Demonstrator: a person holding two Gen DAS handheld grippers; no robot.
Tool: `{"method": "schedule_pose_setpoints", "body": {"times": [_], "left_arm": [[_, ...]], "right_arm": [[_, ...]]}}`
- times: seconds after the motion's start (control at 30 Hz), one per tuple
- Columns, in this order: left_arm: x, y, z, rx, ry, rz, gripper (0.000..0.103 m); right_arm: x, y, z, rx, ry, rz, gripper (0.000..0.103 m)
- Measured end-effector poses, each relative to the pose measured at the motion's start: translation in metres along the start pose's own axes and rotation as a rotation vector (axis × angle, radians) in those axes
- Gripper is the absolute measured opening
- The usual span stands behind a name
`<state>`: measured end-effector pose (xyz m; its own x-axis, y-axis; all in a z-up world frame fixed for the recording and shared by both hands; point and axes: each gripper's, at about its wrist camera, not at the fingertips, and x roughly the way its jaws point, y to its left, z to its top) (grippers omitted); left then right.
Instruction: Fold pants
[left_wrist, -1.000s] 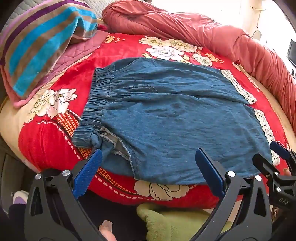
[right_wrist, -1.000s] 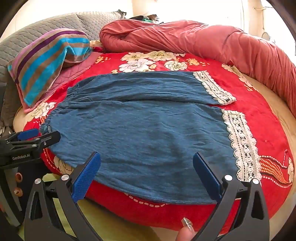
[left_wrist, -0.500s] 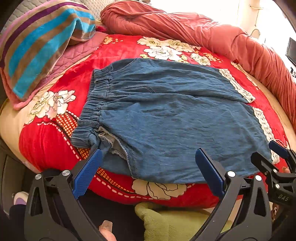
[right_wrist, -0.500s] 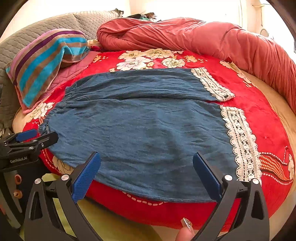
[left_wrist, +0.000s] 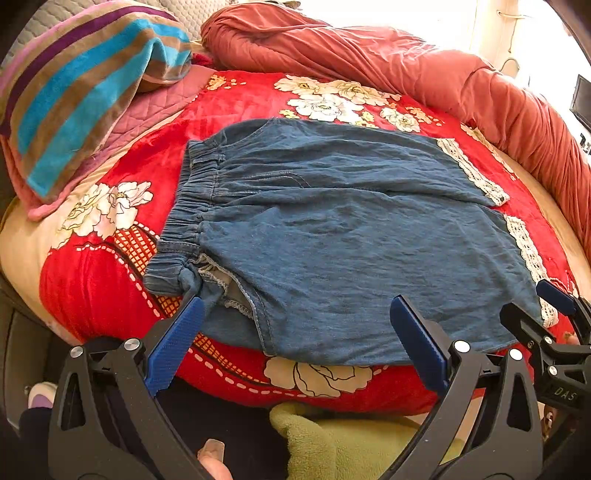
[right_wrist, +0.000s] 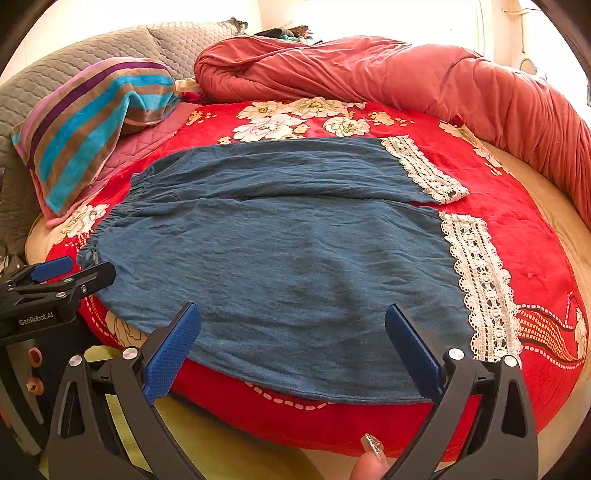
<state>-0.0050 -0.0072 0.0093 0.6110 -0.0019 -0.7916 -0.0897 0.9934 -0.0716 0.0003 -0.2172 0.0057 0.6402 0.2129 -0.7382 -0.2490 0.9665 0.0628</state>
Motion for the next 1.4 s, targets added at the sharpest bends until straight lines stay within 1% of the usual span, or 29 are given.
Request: {"method": "schedule_pose_setpoints", "body": {"times": [0.63, 0.8, 0.93, 1.0, 1.17, 1.23, 1.4], "left_arm": [[-0.001, 0.0, 0.0, -0.001, -0.001, 0.005, 0.095], [0.001, 0.005, 0.003, -0.011, 0.002, 0.008, 0.095], [0.009, 0.012, 0.011, -0.017, 0.003, 0.016, 0.095], [0.015, 0.016, 0.017, -0.021, 0.004, 0.031, 0.095], [0.027, 0.034, 0.04, -0.051, 0.004, 0.052, 0.095], [0.031, 0.039, 0.049, -0.057, 0.001, 0.066, 0.095], [0.044, 0.056, 0.073, -0.09, -0.01, 0.089, 0.095]], "right_arm": [[0.001, 0.001, -0.001, 0.0, 0.005, -0.002, 0.099], [0.008, 0.003, 0.002, -0.019, 0.017, 0.0, 0.099], [0.015, 0.005, 0.016, -0.045, 0.013, 0.009, 0.099], [0.018, 0.007, 0.026, -0.075, -0.006, -0.001, 0.099], [0.031, 0.008, 0.057, -0.104, -0.042, -0.004, 0.099], [0.038, 0.005, 0.067, -0.092, -0.029, 0.02, 0.099], [0.056, 0.008, 0.089, -0.104, -0.025, 0.026, 0.099]]}}
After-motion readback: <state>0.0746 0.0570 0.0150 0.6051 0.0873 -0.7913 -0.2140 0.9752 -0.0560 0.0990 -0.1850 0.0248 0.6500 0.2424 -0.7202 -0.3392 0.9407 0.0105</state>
